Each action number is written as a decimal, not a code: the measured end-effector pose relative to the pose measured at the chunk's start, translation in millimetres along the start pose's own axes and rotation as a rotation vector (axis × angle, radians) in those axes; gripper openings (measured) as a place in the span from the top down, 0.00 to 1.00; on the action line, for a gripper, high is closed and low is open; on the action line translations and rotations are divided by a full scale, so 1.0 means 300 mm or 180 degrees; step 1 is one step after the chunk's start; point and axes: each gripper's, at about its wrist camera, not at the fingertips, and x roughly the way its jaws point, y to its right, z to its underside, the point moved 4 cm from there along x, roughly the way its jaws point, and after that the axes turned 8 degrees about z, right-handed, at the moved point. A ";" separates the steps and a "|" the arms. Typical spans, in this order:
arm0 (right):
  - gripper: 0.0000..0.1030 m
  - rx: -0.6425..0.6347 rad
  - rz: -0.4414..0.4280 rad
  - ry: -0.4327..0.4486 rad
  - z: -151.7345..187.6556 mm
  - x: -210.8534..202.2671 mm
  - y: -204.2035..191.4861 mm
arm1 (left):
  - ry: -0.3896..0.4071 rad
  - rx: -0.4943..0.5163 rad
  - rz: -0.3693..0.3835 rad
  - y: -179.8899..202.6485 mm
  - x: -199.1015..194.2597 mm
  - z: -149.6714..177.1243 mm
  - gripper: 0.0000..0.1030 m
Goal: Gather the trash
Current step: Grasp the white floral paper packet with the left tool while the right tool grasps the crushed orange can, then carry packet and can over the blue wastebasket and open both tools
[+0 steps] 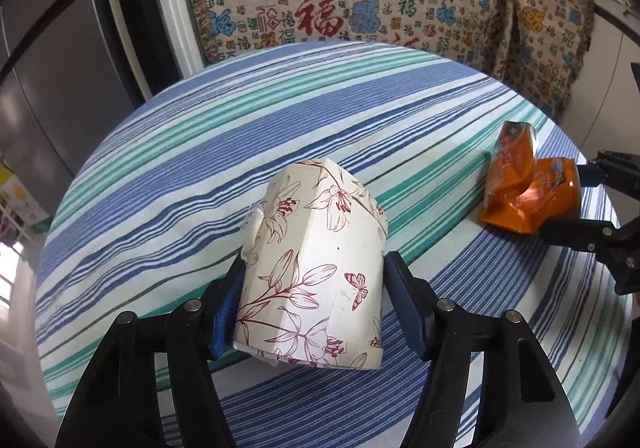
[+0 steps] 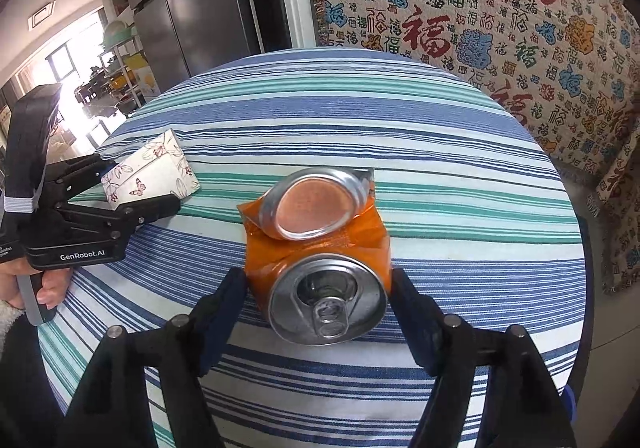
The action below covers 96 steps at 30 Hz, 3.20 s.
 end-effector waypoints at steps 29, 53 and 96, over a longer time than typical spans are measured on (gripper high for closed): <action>0.28 0.0439 0.0443 0.0202 0.088 -0.308 0.271 | 0.0185 0.0153 0.0796 0.343 -0.101 -0.132 0.35; 0.28 0.1571 0.1464 0.0136 0.503 -0.666 0.886 | 0.0124 0.0743 0.1804 1.184 -0.056 -0.288 0.35; 0.28 0.1779 0.1514 -0.0525 0.807 -0.517 1.098 | -0.0478 0.0835 0.2255 1.555 0.299 -0.222 0.28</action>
